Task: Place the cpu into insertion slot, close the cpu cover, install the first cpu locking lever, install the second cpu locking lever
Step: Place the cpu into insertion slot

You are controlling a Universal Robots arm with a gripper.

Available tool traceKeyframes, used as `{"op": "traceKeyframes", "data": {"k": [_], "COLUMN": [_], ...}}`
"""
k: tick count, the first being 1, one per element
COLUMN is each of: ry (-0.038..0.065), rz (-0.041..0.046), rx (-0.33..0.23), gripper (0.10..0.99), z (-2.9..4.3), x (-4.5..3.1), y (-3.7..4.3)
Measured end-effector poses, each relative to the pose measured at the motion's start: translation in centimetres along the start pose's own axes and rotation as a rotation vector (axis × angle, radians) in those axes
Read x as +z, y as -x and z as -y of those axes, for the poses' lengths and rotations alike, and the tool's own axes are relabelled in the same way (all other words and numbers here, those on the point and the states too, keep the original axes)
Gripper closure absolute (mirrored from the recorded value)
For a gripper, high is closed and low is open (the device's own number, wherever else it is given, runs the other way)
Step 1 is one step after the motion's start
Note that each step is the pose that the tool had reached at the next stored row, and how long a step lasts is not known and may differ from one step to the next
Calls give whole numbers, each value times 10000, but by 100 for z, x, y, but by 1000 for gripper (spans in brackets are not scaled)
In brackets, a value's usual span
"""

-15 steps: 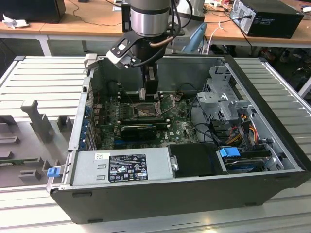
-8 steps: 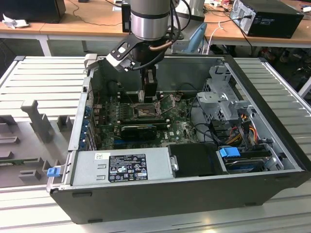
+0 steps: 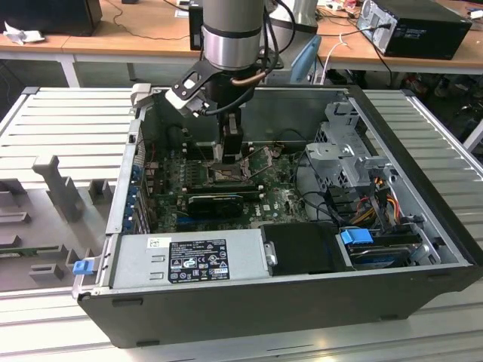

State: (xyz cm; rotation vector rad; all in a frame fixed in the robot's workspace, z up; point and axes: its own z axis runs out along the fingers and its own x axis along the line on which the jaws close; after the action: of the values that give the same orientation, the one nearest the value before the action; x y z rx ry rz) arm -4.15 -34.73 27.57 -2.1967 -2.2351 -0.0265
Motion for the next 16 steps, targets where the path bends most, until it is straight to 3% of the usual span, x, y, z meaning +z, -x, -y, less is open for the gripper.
{"op": "traceKeyframes", "data": {"k": [4,9,12,16], "ry": [63,70,70,70], "rz": [1,-35,-44,-44], "rx": [-1,1,1,2], "gripper": [553,553,553,553], "z": [0,-1,-17,-19], "x": [65,160,268,356], "y": [1,-18,-104,-189]}}
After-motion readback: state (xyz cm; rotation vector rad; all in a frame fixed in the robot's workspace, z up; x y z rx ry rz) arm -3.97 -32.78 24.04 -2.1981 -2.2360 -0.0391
